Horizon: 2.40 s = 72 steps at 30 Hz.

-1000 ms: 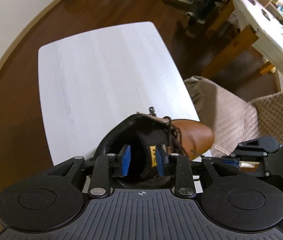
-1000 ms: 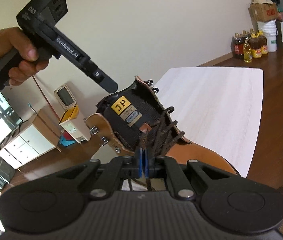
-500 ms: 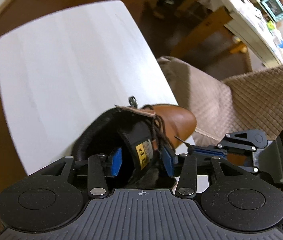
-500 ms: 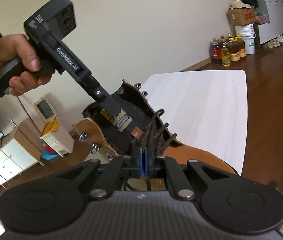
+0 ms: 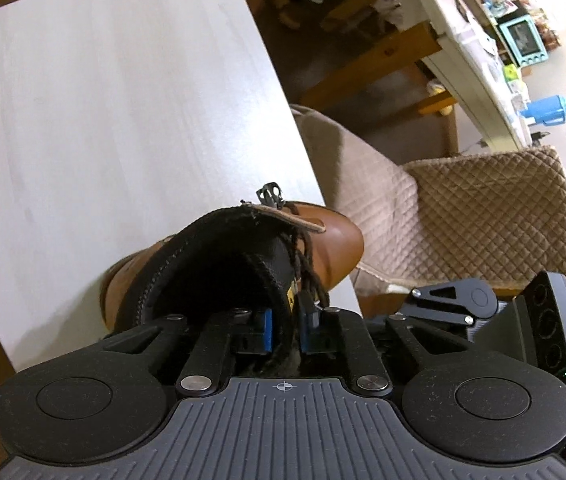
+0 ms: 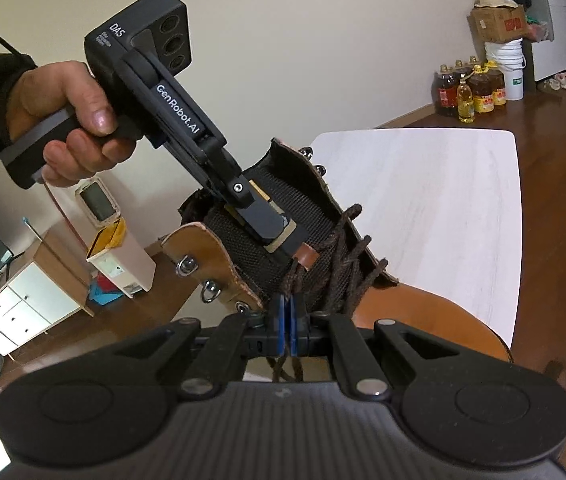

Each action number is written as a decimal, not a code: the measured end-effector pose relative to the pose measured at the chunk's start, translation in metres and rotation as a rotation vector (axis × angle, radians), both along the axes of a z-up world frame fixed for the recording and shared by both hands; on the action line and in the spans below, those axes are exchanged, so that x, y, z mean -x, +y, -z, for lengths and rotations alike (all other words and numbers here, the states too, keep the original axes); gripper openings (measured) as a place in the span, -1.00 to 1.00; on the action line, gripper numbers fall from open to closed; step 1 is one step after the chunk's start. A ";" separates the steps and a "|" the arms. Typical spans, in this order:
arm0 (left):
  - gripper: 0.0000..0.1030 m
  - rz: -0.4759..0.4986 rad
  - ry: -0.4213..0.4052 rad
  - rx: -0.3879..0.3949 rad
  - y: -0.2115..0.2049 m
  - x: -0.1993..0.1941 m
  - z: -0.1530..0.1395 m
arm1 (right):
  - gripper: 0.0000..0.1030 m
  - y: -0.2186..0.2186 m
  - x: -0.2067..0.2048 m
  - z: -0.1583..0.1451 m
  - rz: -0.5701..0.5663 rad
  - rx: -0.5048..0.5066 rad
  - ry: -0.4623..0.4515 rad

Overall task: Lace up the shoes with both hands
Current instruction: 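Hold the boot collar with the left tool while the right tool tugs lace at the eyelets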

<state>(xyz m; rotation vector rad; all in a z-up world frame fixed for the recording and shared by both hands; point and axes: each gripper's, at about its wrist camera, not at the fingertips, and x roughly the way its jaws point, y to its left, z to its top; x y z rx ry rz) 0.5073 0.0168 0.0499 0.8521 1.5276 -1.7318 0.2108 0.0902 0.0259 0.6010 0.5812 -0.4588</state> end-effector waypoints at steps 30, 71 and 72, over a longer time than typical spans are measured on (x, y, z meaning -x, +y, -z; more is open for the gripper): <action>-0.79 0.018 0.054 -0.008 -0.011 0.005 0.006 | -0.89 0.022 -0.049 -0.005 -0.403 0.418 0.338; -0.79 0.013 0.067 -0.013 -0.014 0.043 0.010 | -0.84 -0.026 -0.011 -0.001 -0.173 0.104 0.147; -0.79 0.014 0.067 -0.014 -0.015 0.043 0.010 | -0.84 -0.028 -0.010 -0.001 -0.168 0.091 0.140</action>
